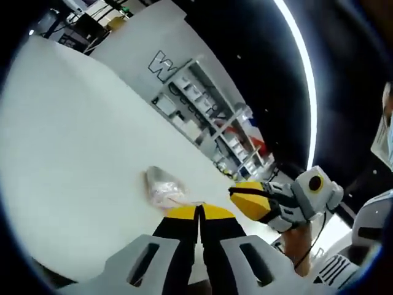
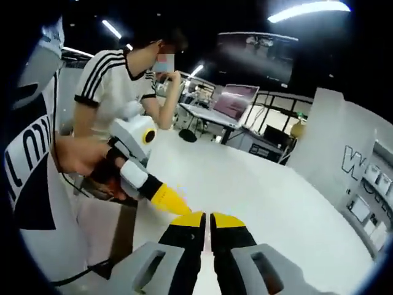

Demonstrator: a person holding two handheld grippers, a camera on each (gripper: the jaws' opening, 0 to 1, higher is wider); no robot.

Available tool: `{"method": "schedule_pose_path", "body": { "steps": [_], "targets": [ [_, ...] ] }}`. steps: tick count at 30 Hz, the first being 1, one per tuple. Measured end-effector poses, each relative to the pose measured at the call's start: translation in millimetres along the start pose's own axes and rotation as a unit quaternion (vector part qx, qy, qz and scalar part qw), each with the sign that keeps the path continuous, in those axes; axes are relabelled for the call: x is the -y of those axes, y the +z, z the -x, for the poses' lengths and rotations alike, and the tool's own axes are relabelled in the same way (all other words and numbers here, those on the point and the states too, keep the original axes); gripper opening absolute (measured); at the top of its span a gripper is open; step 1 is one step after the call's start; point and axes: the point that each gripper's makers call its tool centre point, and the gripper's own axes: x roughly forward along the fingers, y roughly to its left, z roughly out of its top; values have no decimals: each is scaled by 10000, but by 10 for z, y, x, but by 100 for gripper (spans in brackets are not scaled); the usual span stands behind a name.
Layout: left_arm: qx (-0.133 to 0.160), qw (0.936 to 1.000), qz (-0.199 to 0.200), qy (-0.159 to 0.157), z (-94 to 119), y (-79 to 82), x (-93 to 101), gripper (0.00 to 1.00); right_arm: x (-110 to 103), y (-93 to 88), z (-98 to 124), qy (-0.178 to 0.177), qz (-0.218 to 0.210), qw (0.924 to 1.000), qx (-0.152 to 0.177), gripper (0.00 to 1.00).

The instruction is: Open the resealable bag by pulling the two sides of the seal apart until the entire bag opening is separated and visibly accessible.

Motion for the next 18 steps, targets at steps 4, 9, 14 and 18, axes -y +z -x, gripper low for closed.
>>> {"method": "schedule_pose_path", "body": {
  "steps": [4,9,14,18],
  "targets": [
    [-31,10000,-70,56,15,-47,-14,1,-118,-74,-87,321,271,9987,-291,0],
    [-73,9999,-109,105,32,-95,-45,1,-316,-227,-194,672,649,9930,-717,1],
    [-76,9998,-155,131,43,-102,-54,2,-342,-273,-223,703,777,9909,-847,1],
    [-70,9998,-157,128,46,-101,-55,2,-343,-290,-221,714,781,9904,-889,0]
  ]
}}
